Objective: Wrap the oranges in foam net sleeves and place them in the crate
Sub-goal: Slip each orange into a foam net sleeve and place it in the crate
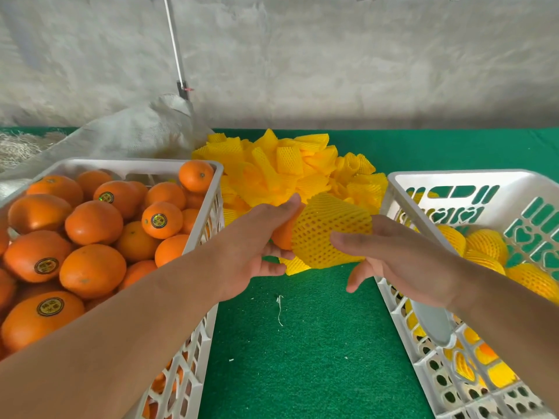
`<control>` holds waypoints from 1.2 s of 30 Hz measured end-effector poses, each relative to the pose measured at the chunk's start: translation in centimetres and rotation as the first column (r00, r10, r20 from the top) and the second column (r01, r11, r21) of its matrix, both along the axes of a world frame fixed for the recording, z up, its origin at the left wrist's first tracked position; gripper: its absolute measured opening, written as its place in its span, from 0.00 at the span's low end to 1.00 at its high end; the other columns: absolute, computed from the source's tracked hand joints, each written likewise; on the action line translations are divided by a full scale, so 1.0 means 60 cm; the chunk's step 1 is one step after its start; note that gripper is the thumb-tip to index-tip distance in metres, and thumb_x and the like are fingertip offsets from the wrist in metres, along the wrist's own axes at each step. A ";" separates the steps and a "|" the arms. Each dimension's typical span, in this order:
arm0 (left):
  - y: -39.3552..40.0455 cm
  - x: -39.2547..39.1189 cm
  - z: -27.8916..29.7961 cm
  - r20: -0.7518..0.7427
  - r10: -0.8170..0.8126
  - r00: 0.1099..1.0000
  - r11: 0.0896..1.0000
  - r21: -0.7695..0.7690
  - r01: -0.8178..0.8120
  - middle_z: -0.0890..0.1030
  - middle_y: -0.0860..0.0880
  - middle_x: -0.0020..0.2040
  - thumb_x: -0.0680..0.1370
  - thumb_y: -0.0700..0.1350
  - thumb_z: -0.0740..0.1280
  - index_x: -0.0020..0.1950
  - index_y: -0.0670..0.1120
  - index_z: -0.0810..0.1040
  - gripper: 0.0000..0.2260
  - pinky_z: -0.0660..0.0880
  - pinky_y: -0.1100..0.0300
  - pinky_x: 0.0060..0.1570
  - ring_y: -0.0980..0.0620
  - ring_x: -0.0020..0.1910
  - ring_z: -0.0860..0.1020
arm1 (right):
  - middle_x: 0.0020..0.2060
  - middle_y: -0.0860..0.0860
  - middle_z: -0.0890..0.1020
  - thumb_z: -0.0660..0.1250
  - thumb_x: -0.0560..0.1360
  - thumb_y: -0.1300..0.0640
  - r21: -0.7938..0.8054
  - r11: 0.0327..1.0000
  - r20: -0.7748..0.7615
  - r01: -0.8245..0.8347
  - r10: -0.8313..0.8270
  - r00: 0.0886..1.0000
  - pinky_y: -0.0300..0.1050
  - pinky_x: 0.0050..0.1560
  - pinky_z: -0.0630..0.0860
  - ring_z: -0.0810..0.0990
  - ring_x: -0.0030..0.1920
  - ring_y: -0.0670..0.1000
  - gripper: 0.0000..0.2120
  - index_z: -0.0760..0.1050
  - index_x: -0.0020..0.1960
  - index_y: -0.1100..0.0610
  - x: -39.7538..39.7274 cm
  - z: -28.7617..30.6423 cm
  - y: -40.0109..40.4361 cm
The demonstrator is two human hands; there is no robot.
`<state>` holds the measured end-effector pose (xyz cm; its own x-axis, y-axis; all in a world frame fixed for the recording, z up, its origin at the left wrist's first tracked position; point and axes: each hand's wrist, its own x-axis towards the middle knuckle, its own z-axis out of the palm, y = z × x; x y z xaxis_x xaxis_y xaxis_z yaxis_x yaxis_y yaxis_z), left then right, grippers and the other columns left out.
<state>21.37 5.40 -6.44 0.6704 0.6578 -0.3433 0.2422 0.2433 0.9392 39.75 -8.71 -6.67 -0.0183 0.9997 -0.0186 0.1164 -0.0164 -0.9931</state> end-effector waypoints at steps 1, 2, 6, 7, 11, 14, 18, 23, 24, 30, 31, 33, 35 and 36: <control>-0.001 0.001 -0.001 -0.022 -0.022 1.000 0.999 0.027 0.023 0.85 0.44 0.59 0.79 0.67 0.66 0.68 0.51 0.78 0.25 0.80 0.56 0.38 0.50 0.47 0.83 | 0.68 0.46 0.82 0.69 0.82 0.45 -0.009 1.000 0.017 -0.020 0.020 1.000 0.49 0.48 0.84 0.82 0.65 0.48 0.18 0.79 0.71 0.45 0.000 0.001 0.000; -0.002 0.001 -0.001 -0.046 -0.042 0.998 0.998 0.044 0.044 0.84 0.44 0.58 0.80 0.67 0.65 0.67 0.51 0.78 0.25 0.79 0.55 0.40 0.49 0.47 0.82 | 0.69 0.46 0.82 0.68 0.82 0.45 -0.017 0.999 0.037 -0.045 0.046 0.998 0.49 0.49 0.85 0.82 0.66 0.49 0.19 0.78 0.72 0.45 -0.001 0.001 -0.001; -0.007 -0.001 0.000 -0.101 -0.128 0.987 0.990 0.053 0.133 0.84 0.42 0.60 0.81 0.68 0.60 0.69 0.50 0.78 0.27 0.76 0.52 0.46 0.47 0.51 0.80 | 0.68 0.41 0.82 0.69 0.81 0.45 -0.050 0.994 0.119 -0.097 0.102 0.988 0.45 0.50 0.85 0.84 0.64 0.47 0.19 0.77 0.72 0.40 -0.009 0.001 -0.004; -0.008 -0.001 0.002 -0.105 -0.148 0.983 0.987 0.051 0.154 0.83 0.42 0.62 0.81 0.69 0.59 0.69 0.51 0.78 0.28 0.76 0.51 0.47 0.46 0.52 0.79 | 0.68 0.41 0.82 0.69 0.81 0.45 -0.058 0.993 0.131 -0.100 0.106 0.986 0.46 0.52 0.85 0.84 0.63 0.47 0.20 0.76 0.73 0.41 -0.010 0.001 -0.004; -0.014 -0.002 0.010 -0.154 -0.219 0.964 0.970 0.075 0.232 0.82 0.44 0.67 0.75 0.74 0.64 0.71 0.54 0.77 0.33 0.74 0.49 0.49 0.40 0.66 0.79 | 0.67 0.38 0.82 0.70 0.80 0.42 -0.097 0.991 0.194 -0.089 0.107 0.975 0.45 0.59 0.83 0.88 0.56 0.48 0.20 0.76 0.71 0.39 -0.010 0.000 -0.005; -0.014 -0.002 0.009 -0.141 -0.240 0.961 0.959 0.117 0.257 0.82 0.47 0.66 0.79 0.66 0.68 0.69 0.56 0.78 0.22 0.74 0.51 0.46 0.41 0.68 0.77 | 0.66 0.40 0.83 0.71 0.78 0.41 -0.138 0.989 0.211 -0.058 0.087 0.974 0.51 0.62 0.82 0.88 0.57 0.50 0.23 0.76 0.72 0.42 -0.013 -0.001 -0.004; -0.012 -0.002 0.002 -0.112 -0.210 0.971 0.962 0.157 0.225 0.82 0.51 0.65 0.82 0.60 0.68 0.67 0.58 0.79 0.15 0.78 0.54 0.40 0.45 0.65 0.78 | 0.63 0.45 0.85 0.72 0.79 0.48 -0.124 0.992 0.173 -0.037 0.058 0.983 0.43 0.58 0.83 0.85 0.61 0.47 0.19 0.80 0.69 0.48 -0.017 0.000 -0.002; -0.014 0.003 -0.006 -0.027 -0.163 0.986 0.960 0.225 0.164 0.80 0.52 0.66 0.82 0.55 0.69 0.74 0.56 0.75 0.20 0.83 0.53 0.40 0.51 0.60 0.80 | 0.56 0.40 0.87 0.76 0.74 0.39 -0.120 0.989 0.339 0.086 -0.040 0.940 0.48 0.61 0.77 0.85 0.57 0.41 0.15 0.82 0.60 0.39 -0.018 -0.006 -0.004; -0.013 0.004 -0.007 -0.004 -0.153 0.988 0.958 0.244 0.149 0.80 0.51 0.66 0.82 0.54 0.70 0.75 0.55 0.76 0.20 0.85 0.51 0.42 0.50 0.60 0.81 | 0.56 0.39 0.86 0.76 0.74 0.39 -0.112 0.989 0.351 0.092 -0.047 0.935 0.48 0.61 0.77 0.84 0.57 0.40 0.17 0.82 0.60 0.39 -0.019 -0.007 -0.003; -0.007 0.006 -0.010 0.096 -0.119 0.988 0.963 0.254 0.091 0.82 0.51 0.61 0.83 0.48 0.71 0.66 0.57 0.81 0.12 0.86 0.42 0.53 0.49 0.56 0.86 | 0.59 0.40 0.85 0.76 0.77 0.44 -0.073 0.989 0.447 0.128 -0.082 0.891 0.55 0.68 0.77 0.83 0.60 0.42 0.16 0.81 0.64 0.42 -0.022 -0.012 -0.003; -0.007 0.007 -0.011 0.106 -0.112 0.988 0.970 0.227 0.086 0.83 0.52 0.61 0.83 0.46 0.72 0.64 0.56 0.82 0.11 0.85 0.42 0.56 0.48 0.56 0.86 | 0.61 0.40 0.84 0.76 0.78 0.45 -0.058 0.992 0.455 0.115 -0.076 0.887 0.53 0.69 0.77 0.82 0.61 0.41 0.16 0.81 0.64 0.42 -0.022 -0.012 -0.003; -0.004 0.007 -0.014 0.138 -0.104 0.985 0.984 0.157 0.082 0.84 0.51 0.62 0.82 0.44 0.72 0.64 0.55 0.82 0.11 0.81 0.39 0.63 0.45 0.59 0.85 | 0.65 0.38 0.81 0.75 0.79 0.46 -0.024 0.997 0.472 0.077 -0.057 0.880 0.48 0.71 0.76 0.80 0.65 0.39 0.17 0.80 0.67 0.41 -0.022 -0.013 -0.003; -0.002 0.007 -0.014 0.182 -0.090 0.979 0.993 0.096 0.074 0.84 0.48 0.63 0.82 0.41 0.72 0.65 0.51 0.81 0.13 0.78 0.38 0.67 0.42 0.61 0.84 | 0.69 0.34 0.77 0.74 0.79 0.44 0.008 0.999 0.528 0.042 -0.040 0.848 0.45 0.71 0.75 0.76 0.68 0.36 0.20 0.78 0.69 0.37 -0.022 -0.017 -0.001; -0.002 0.007 -0.014 0.205 -0.079 0.976 0.995 0.076 0.064 0.84 0.47 0.63 0.81 0.40 0.72 0.65 0.49 0.81 0.13 0.78 0.38 0.67 0.42 0.62 0.84 | 0.71 0.32 0.74 0.74 0.79 0.43 0.018 0.999 0.557 0.028 -0.034 0.830 0.44 0.71 0.75 0.75 0.68 0.35 0.21 0.76 0.70 0.35 -0.022 -0.018 -0.001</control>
